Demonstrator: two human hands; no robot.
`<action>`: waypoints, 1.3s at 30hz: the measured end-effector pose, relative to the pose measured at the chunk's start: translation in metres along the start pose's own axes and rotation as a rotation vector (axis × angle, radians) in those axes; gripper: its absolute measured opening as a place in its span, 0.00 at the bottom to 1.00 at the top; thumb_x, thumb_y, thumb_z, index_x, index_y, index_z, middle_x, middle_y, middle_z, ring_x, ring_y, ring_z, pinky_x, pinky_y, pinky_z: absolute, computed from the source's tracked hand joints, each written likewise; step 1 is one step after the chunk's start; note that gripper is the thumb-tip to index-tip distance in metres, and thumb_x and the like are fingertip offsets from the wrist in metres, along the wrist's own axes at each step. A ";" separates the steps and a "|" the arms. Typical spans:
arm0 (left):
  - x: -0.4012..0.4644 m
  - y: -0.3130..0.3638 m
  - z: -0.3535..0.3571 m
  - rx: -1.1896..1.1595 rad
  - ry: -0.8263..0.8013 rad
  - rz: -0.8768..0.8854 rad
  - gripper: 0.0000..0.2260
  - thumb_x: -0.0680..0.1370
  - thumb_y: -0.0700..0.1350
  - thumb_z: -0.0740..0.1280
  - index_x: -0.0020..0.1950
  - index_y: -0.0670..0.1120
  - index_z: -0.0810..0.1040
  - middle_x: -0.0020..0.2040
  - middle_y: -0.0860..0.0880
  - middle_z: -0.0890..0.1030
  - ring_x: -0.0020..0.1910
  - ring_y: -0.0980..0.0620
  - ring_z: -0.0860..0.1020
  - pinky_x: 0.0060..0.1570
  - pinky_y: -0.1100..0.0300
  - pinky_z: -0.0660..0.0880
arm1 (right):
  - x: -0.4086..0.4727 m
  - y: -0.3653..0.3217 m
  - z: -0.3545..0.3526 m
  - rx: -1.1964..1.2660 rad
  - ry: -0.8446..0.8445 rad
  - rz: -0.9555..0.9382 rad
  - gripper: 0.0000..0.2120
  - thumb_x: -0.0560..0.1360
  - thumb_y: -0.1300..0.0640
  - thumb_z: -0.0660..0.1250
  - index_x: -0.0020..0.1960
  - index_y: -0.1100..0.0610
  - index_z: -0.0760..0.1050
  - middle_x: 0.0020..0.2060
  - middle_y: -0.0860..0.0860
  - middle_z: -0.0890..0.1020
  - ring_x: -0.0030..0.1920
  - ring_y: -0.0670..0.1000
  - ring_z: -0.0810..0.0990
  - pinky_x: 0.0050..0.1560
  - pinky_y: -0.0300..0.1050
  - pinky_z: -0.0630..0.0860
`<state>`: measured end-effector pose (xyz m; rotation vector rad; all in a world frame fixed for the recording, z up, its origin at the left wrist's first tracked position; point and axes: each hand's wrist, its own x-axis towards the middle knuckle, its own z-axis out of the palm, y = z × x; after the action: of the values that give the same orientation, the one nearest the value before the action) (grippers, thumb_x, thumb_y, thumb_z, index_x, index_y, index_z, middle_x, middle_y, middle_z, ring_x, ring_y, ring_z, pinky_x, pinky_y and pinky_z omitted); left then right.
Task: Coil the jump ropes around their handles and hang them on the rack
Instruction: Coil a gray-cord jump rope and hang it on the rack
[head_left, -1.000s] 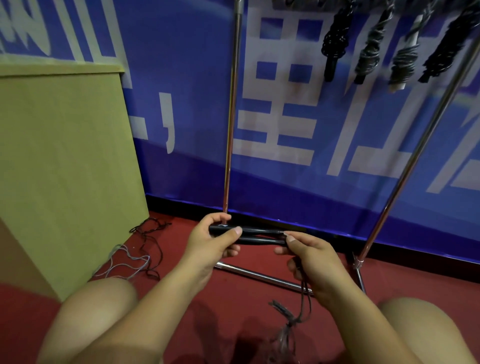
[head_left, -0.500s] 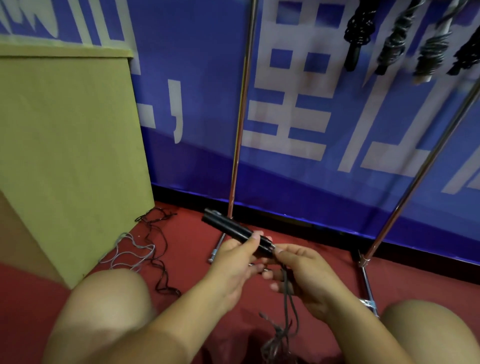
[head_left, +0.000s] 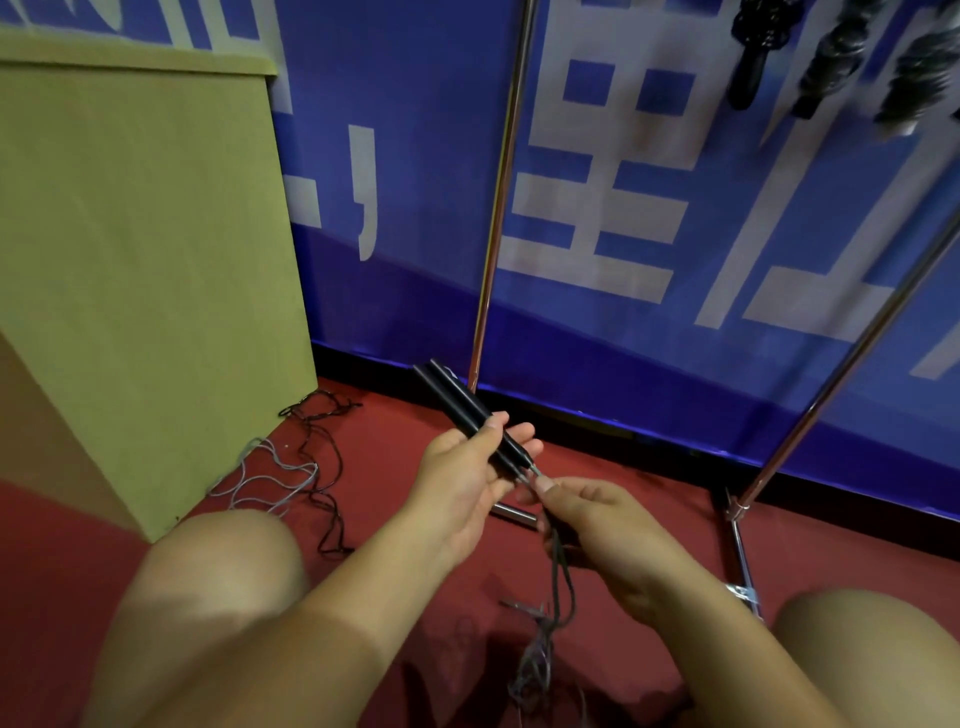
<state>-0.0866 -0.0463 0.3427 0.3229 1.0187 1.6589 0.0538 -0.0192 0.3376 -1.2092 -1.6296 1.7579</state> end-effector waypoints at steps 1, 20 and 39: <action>0.001 0.003 0.000 -0.002 0.016 0.017 0.08 0.84 0.40 0.61 0.60 0.39 0.75 0.52 0.40 0.84 0.45 0.46 0.85 0.44 0.52 0.82 | 0.001 0.001 0.000 -0.019 -0.005 0.018 0.14 0.81 0.50 0.63 0.45 0.56 0.83 0.30 0.50 0.74 0.30 0.47 0.70 0.39 0.44 0.69; 0.006 0.030 -0.063 0.790 0.091 0.437 0.06 0.82 0.37 0.63 0.50 0.46 0.76 0.37 0.49 0.81 0.31 0.56 0.80 0.36 0.61 0.78 | -0.006 0.000 -0.038 -0.134 0.079 -0.039 0.13 0.79 0.58 0.67 0.35 0.56 0.72 0.26 0.50 0.68 0.25 0.45 0.63 0.27 0.38 0.61; -0.036 -0.006 -0.043 0.827 -0.412 0.029 0.05 0.84 0.41 0.62 0.57 0.44 0.76 0.46 0.46 0.84 0.32 0.48 0.82 0.28 0.57 0.78 | -0.013 -0.007 -0.032 0.175 0.106 -0.061 0.10 0.80 0.56 0.64 0.44 0.61 0.75 0.28 0.51 0.66 0.26 0.47 0.60 0.29 0.43 0.60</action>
<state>-0.0985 -0.0983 0.3225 1.1712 1.3308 1.0487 0.0860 -0.0105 0.3505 -1.1390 -1.4066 1.7281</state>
